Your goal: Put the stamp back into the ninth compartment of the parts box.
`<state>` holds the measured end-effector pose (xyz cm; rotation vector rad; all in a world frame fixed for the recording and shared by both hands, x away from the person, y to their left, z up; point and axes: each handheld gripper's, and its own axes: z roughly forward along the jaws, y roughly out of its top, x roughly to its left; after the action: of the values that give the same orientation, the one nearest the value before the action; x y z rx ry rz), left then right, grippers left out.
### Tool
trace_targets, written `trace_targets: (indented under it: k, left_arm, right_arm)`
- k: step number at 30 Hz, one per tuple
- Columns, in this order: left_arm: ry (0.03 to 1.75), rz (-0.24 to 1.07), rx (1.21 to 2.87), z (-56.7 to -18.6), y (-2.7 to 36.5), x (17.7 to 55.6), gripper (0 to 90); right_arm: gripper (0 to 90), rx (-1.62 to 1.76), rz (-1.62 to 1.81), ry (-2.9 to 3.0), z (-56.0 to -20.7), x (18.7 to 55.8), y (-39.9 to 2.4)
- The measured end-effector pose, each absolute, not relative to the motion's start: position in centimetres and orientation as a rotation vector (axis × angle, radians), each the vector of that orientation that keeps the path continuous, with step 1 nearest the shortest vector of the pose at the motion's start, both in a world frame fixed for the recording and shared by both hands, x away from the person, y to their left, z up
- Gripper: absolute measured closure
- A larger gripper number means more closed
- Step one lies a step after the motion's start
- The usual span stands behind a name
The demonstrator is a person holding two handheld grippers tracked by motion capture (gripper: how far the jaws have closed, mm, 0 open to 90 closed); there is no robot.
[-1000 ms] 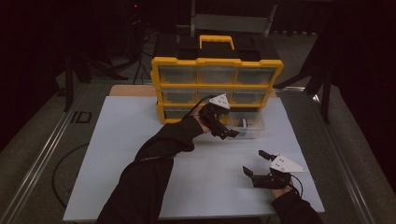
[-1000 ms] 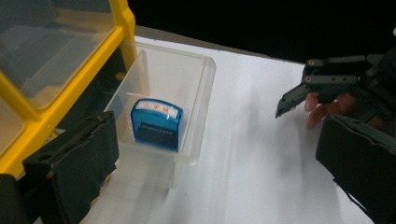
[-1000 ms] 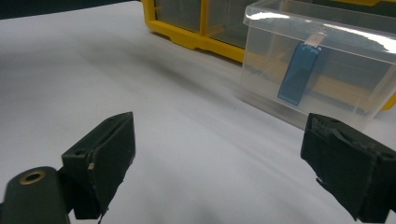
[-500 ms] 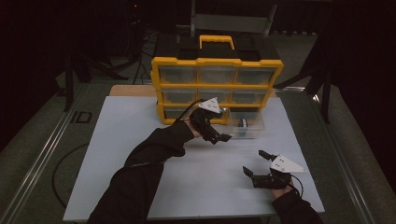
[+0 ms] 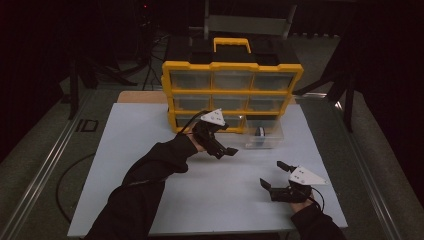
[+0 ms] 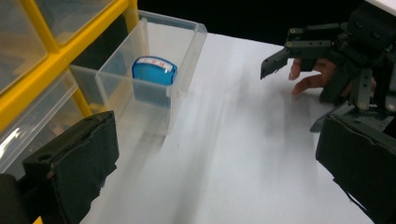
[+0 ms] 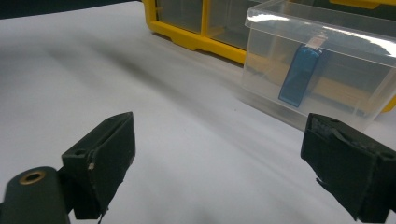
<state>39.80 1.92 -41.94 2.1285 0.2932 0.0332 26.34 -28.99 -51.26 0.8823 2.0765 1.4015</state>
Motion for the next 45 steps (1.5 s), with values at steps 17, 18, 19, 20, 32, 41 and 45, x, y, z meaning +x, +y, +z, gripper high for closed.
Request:
trace_targets:
  k: [17,18,19,20,32,41,45]
  left_arm:
    - [0.345,0.057,2.108,-42.8,6.8,37.8,0.0]
    - [0.345,0.057,2.108,-42.8,6.8,37.8,0.0]
    - [0.35,0.055,2.102,-42.9,7.2,37.7,0.0]
    - [0.352,0.056,2.103,-42.9,7.3,37.6,0.0]
    - [0.379,0.081,2.093,-43.4,10.0,36.1,0.0]
    - [0.403,0.082,2.085,-44.2,11.9,34.8,0.0]
    - [0.417,0.089,2.074,-44.5,13.1,34.1,0.0]
  right_arm:
    - [10.2,0.886,1.396,2.082,-51.3,26.4,-28.9]
    - [10.2,0.886,1.396,2.082,-51.3,26.4,-28.9]
    - [10.2,0.886,1.394,2.083,-51.4,26.4,-28.8]
    - [10.2,0.886,1.396,2.081,-51.3,26.4,-28.9]
    - [10.2,0.887,1.397,2.081,-51.3,26.4,-28.9]
    - [10.2,0.881,1.396,2.081,-51.3,26.3,-28.8]
    - [10.2,0.881,1.397,2.081,-51.3,26.3,-28.8]
